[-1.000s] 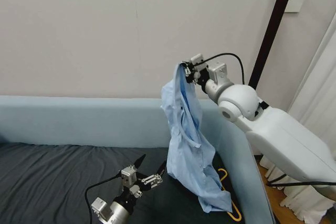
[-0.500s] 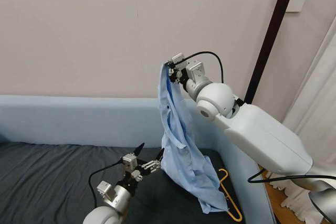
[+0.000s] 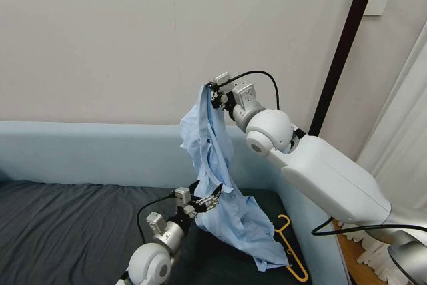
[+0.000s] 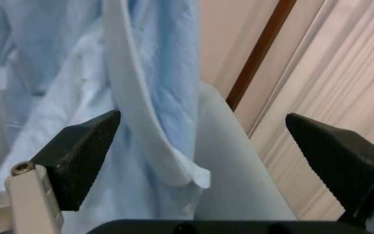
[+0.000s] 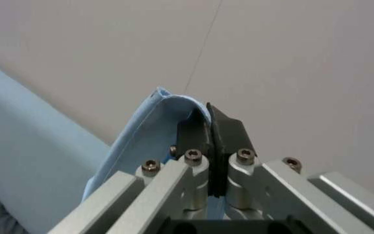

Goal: Pick up the clothes from the sofa and hang them on the clothes hanger.

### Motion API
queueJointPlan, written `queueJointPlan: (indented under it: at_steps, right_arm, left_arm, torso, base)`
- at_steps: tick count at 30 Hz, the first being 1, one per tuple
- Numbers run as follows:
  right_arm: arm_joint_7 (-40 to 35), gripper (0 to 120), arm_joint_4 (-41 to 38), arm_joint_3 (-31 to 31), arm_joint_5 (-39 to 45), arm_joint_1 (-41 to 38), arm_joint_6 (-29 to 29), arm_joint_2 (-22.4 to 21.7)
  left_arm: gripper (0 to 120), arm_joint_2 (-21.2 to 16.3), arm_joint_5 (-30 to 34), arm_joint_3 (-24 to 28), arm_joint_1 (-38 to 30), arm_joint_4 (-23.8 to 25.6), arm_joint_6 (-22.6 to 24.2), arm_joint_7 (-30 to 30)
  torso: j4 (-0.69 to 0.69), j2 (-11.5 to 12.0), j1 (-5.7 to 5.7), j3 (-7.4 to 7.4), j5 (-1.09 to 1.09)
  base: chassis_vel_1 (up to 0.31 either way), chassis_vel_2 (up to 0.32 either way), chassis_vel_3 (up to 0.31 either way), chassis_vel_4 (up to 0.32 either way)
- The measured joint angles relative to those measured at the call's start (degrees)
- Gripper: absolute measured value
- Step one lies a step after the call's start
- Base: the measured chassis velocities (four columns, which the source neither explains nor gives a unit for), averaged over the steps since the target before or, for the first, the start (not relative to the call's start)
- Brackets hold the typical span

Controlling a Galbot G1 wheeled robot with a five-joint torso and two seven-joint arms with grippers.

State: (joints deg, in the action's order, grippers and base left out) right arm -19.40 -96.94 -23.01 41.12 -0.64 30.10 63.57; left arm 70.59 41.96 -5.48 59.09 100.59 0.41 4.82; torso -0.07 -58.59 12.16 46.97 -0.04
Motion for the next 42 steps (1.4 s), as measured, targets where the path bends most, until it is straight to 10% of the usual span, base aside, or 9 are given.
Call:
queueJointPlan:
  at_steps: [15,42]
  right_arm:
    - [0.5,0,-1.2,0.1,0.3,0.5,-0.3,-1.0]
    - [0.6,0,-0.1,0.1,0.5,0.6,-0.9,-1.4]
  left_arm:
    - [94,3.9,-0.6,1.5,-3.2,-6.9,0.2,-1.6]
    - [0,4.9,-0.6,0.5,0.0,-6.3,-0.2,-1.8]
  torso:
    - [0.01,0.0,0.00,-0.01,0.01]
    - [0.01,0.0,-0.01,-0.01,-0.01]
  base:
    - [0.000,0.000,0.000,0.000]
    - [0.000,0.000,0.000,0.000]
